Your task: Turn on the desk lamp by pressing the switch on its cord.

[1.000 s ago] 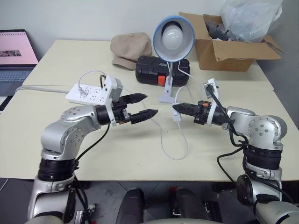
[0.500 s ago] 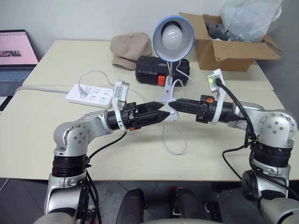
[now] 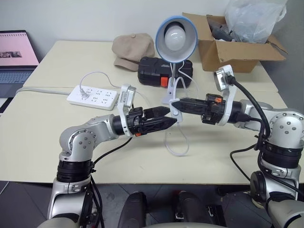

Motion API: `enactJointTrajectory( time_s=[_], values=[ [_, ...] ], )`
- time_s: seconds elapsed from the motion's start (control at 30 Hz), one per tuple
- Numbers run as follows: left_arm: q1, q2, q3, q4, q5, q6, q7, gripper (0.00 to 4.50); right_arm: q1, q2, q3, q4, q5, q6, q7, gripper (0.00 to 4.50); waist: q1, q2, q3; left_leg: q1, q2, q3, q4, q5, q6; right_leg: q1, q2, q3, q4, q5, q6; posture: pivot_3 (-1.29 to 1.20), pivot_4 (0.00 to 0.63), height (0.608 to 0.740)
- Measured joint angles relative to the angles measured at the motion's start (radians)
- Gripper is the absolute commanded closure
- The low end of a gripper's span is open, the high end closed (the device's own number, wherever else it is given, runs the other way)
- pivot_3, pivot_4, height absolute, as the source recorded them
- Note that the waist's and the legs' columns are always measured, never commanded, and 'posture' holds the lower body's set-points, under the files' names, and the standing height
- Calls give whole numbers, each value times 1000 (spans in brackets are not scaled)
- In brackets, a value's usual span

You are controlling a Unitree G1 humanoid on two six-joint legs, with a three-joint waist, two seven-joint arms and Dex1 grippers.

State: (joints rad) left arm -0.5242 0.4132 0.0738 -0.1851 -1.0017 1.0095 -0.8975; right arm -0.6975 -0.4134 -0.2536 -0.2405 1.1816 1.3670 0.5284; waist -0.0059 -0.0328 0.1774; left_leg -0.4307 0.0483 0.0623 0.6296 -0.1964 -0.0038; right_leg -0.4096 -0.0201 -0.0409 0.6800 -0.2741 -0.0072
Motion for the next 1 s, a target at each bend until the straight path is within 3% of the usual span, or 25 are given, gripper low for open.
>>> enactJointTrajectory(
  time_s=[0.4,1.0],
  values=[
    [0,-40,-1,1,-1,-18,5,0,-1,-24,2,9,59,-3,-50,4111,1,0,0,0,0,0,0,0,0,0,0,0,0,0,0,0,150,740],
    [0,-75,-28,26,0,-36,-9,3515,-8,-60,28,9,124,-8,-74,4111,0,0,0,0,0,0,0,0,0,0,0,0,0,0,0,0,150,740]
  ],
)
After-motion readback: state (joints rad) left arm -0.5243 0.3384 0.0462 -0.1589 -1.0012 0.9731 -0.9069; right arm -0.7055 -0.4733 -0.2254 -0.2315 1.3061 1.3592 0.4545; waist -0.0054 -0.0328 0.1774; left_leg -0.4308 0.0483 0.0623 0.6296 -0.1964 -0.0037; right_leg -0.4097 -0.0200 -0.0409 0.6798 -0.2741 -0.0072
